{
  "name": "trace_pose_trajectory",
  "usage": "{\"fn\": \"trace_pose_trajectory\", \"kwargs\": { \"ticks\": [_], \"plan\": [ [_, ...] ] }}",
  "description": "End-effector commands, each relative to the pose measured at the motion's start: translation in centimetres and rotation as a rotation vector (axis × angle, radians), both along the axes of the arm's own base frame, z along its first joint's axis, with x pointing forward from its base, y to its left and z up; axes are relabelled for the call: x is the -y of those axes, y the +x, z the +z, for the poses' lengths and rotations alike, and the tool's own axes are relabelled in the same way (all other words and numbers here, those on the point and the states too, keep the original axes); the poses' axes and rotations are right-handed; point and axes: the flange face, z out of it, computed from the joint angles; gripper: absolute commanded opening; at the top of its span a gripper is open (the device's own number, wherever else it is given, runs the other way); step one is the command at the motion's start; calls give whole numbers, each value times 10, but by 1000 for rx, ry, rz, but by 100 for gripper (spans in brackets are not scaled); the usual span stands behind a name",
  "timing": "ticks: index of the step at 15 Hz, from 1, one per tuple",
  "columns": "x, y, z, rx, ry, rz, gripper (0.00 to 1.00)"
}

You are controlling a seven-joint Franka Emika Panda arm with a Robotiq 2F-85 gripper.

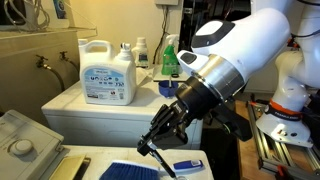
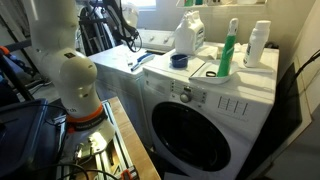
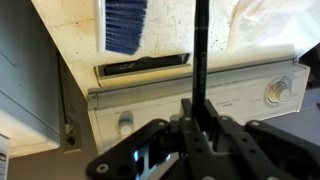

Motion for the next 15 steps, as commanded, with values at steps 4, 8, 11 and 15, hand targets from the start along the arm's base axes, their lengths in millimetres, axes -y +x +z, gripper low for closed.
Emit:
{"fn": "trace_pose_trajectory", "kwargs": {
  "ticks": [4, 8, 11, 15],
  "plan": [
    [7, -8, -6, -46, 0, 37, 4],
    [10, -21, 2, -103, 75, 156, 4],
    [12, -26, 8, -113, 102, 218, 4],
    [8, -9, 24, -43, 94, 199, 4]
  ]
}}
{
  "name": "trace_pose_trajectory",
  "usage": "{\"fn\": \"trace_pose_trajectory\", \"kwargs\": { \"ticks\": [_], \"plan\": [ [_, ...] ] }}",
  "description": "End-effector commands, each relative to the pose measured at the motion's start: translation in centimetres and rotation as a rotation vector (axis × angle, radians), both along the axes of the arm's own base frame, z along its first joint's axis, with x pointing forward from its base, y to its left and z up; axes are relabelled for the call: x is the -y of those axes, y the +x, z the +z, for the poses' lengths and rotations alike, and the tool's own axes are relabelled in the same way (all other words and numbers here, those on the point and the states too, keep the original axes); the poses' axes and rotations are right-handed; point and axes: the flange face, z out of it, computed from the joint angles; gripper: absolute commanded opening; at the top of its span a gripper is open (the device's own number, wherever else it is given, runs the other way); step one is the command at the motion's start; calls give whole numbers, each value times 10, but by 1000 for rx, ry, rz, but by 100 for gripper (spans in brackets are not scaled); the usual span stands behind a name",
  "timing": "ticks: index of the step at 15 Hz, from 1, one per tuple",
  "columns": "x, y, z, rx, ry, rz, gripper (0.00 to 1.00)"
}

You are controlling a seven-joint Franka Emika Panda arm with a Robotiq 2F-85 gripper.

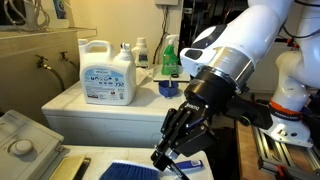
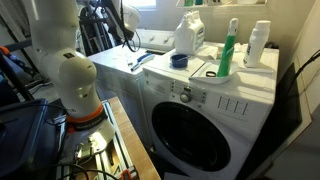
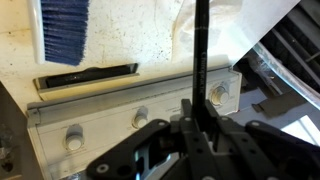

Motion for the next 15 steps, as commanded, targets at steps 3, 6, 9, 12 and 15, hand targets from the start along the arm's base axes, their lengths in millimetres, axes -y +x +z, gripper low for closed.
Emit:
{"fn": "trace_pose_trajectory", "kwargs": {
  "ticks": [3, 6, 9, 12, 15],
  "plan": [
    [9, 11, -2, 74, -43, 31, 4],
    [18, 5, -23, 81, -99, 68, 4],
    [12, 8, -24, 74, -89, 59, 14],
    [10, 18, -14, 87, -78, 33, 4],
    [7, 25, -9, 106, -70, 26, 4]
  ]
}}
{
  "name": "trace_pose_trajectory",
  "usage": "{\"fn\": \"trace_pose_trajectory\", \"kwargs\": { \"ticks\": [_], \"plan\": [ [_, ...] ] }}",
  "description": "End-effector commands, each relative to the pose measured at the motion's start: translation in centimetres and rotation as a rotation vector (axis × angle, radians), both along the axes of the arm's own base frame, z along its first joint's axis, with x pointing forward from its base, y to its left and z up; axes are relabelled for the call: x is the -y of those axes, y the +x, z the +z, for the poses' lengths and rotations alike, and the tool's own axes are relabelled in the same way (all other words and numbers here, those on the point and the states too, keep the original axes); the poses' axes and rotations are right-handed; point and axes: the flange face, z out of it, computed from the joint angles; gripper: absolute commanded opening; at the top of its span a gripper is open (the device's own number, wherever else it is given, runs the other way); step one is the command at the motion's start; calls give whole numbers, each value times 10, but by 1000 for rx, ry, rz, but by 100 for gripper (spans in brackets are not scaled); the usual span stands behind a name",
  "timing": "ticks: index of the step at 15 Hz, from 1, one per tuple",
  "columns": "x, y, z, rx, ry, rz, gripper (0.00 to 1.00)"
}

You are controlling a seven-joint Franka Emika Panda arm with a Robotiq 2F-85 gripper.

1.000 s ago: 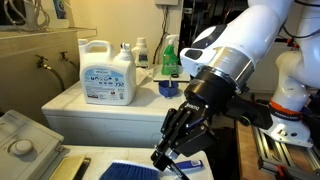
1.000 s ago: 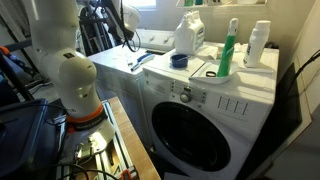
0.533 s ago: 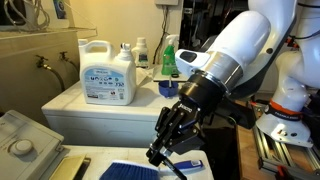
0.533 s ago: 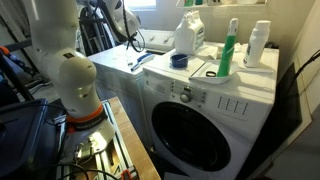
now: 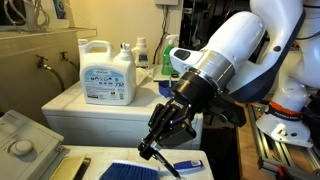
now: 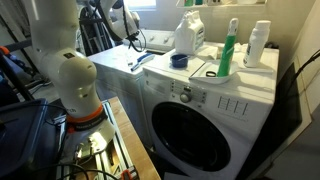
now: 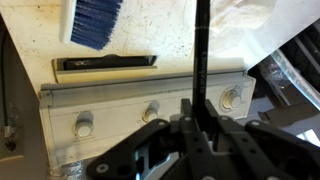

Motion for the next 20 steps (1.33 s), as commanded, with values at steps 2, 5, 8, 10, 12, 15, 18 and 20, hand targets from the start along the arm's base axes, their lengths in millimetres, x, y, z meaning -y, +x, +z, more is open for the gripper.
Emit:
{"fn": "trace_pose_trajectory", "kwargs": {
  "ticks": [2, 5, 8, 10, 12, 15, 18, 20],
  "plan": [
    [-3, -5, -3, 19, -23, 23, 4],
    [-6, -14, -12, 7, -36, 54, 4],
    [-10, -19, -17, 1, -38, 70, 4],
    [-10, -21, -20, -5, -47, 72, 39],
    [-10, -23, -23, -6, -54, 81, 45],
    [-10, -25, -25, -2, -57, 95, 69],
    [-10, -25, -23, -2, -43, 97, 92],
    [-8, -21, -19, -1, -37, 81, 100]
  ]
}}
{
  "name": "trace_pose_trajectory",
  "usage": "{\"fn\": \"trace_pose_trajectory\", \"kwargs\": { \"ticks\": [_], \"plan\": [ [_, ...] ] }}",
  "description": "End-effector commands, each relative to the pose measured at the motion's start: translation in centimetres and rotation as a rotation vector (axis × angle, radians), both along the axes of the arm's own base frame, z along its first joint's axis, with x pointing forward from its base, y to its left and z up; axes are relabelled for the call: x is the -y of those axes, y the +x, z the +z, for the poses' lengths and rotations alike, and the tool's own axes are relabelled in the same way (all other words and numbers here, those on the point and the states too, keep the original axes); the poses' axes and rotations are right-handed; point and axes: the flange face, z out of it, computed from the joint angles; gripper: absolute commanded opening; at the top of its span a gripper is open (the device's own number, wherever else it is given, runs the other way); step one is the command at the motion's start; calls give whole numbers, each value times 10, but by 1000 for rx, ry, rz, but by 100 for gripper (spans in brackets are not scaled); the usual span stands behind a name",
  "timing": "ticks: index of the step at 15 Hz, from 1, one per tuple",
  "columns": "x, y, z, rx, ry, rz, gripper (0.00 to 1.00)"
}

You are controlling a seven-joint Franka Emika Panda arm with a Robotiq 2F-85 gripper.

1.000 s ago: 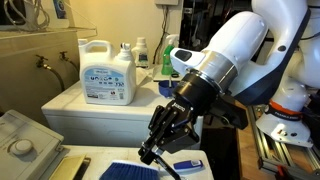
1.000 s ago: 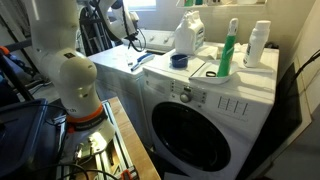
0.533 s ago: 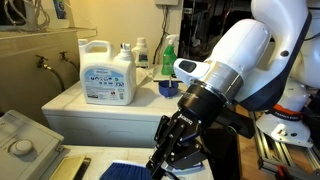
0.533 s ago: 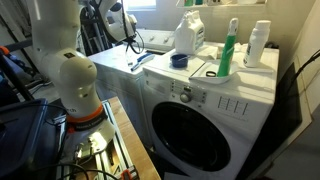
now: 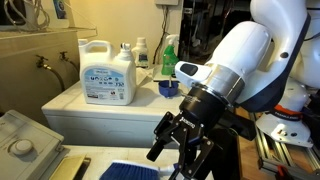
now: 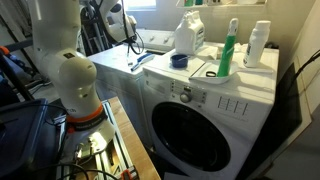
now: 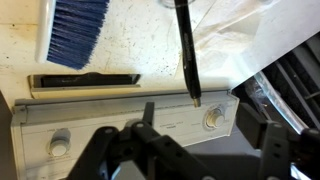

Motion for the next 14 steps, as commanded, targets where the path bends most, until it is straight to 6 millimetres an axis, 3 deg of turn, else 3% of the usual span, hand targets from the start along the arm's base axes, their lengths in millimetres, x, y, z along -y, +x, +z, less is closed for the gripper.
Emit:
{"fn": "trace_pose_trajectory", "kwargs": {
  "ticks": [1, 4, 6, 9, 14],
  "plan": [
    [7, 2, 2, 5, 3, -5, 100],
    [3, 1, 5, 5, 7, -3, 100],
    [-6, -1, 13, 36, -48, -3, 100],
    [-24, -4, 8, 37, -136, 26, 100],
    [-45, 7, 11, 98, -291, 0, 100]
  ]
}}
